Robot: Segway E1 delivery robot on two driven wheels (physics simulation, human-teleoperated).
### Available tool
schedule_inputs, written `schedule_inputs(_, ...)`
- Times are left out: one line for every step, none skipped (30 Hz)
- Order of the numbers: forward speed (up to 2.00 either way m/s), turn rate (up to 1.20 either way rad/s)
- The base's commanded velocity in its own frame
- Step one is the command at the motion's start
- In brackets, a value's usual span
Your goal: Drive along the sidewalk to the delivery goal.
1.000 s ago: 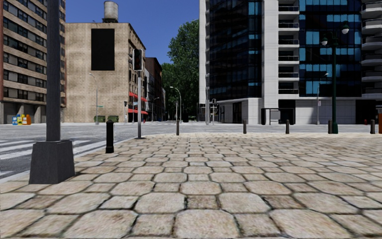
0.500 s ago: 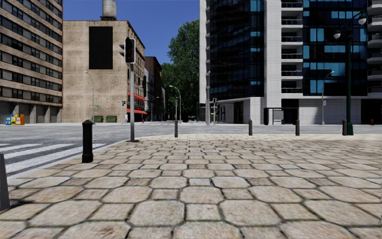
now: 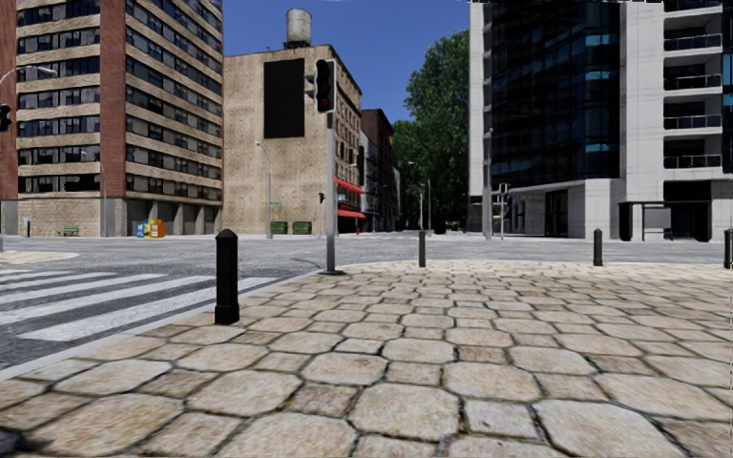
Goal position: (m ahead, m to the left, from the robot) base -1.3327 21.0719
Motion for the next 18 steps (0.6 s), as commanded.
schedule_inputs(1.41,1.03)
schedule_inputs(1.41,1.02)
schedule_inputs(1.4,0.55)
schedule_inputs(1.4,0.55)
schedule_inputs(1.4,0.33)
schedule_inputs(1.4,0.25)
schedule_inputs(1.4,0.22)
schedule_inputs(1.4,0.22)
schedule_inputs(1.4,0.24)
schedule_inputs(1.4,0.44)
schedule_inputs(1.4,0.62)
schedule_inputs(1.4,0.62)
schedule_inputs(1.4,0.67)
schedule_inputs(1.4,0.69)
schedule_inputs(1.4,0.58)
schedule_inputs(1.39,0.07)
schedule_inputs(1.39,0.07)
schedule_inputs(1.38,0.0)
